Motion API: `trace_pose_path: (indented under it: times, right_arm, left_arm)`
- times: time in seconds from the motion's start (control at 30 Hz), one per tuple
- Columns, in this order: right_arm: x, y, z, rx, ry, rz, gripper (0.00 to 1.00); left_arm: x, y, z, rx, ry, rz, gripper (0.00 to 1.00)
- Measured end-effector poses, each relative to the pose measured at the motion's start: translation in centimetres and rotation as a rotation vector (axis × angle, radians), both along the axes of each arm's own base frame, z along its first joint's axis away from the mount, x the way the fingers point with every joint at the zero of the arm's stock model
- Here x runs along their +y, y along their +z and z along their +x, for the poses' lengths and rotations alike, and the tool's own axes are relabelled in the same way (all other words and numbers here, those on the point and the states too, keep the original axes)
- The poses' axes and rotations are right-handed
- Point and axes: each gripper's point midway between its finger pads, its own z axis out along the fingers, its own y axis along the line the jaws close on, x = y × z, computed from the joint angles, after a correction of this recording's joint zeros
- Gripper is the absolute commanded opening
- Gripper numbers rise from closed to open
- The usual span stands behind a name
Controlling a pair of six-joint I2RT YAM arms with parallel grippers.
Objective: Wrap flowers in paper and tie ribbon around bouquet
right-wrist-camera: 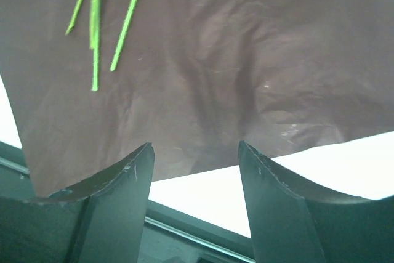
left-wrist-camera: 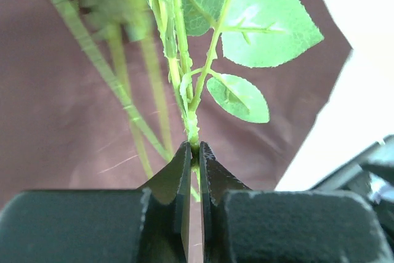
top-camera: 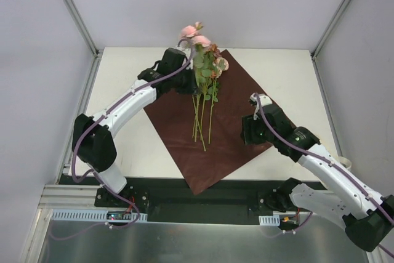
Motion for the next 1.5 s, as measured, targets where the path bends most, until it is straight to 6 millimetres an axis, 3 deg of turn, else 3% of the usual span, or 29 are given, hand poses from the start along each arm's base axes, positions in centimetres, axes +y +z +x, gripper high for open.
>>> trace_pose_path:
  times: [0.07, 0.17, 0.27, 0.33, 0.53, 0.7, 0.87, 1.07, 1.33, 1.5]
  right_arm:
    - [-1.4, 0.1, 0.6, 0.002, -0.058, -0.002, 0.61]
    - [-3.1, 0.4, 0.8, 0.000, -0.114, 0.004, 0.61]
    - [-4.0, 1.1, 0.5, -0.018, -0.141, 0.025, 0.61]
    - [-4.6, 1.6, 0.2, -0.040, -0.153, 0.044, 0.62]
    - [-5.3, 2.0, -0.9, -0.052, -0.156, 0.059, 0.62]
    - [-5.3, 1.5, -1.3, -0.024, -0.148, 0.048, 0.62]
    - [-5.2, 1.3, -1.4, -0.010, -0.143, 0.046, 0.62]
    - [-4.9, 0.8, -1.4, 0.016, -0.131, 0.041, 0.62]
    - [-4.5, 0.1, -1.4, 0.052, -0.115, 0.030, 0.62]
    - [-4.4, -0.3, -1.4, 0.067, -0.089, 0.008, 0.63]
  left_arm:
    - [-3.2, 2.7, -1.4, -0.049, -0.120, -0.051, 0.00]
    - [-7.1, 3.5, -2.3, -0.071, -0.243, -0.066, 0.00]
    - [-9.8, 1.7, -1.3, -0.051, -0.300, -0.054, 0.00]
    - [-10.6, -1.0, 0.1, -0.010, -0.303, -0.021, 0.00]
    - [-11.0, -9.5, 2.8, 0.127, -0.263, 0.096, 0.00]
    - [-11.0, -13.0, 4.2, 0.169, -0.253, 0.172, 0.00]
    - [-10.5, -13.5, 4.3, 0.178, -0.244, 0.207, 0.03]
    - [-10.4, -13.1, 4.8, 0.156, -0.247, 0.224, 0.24]
    - [-10.2, -13.1, 5.2, 0.162, -0.246, 0.207, 0.29]
    - [-10.8, -12.4, 4.4, 0.194, -0.280, 0.147, 0.40]
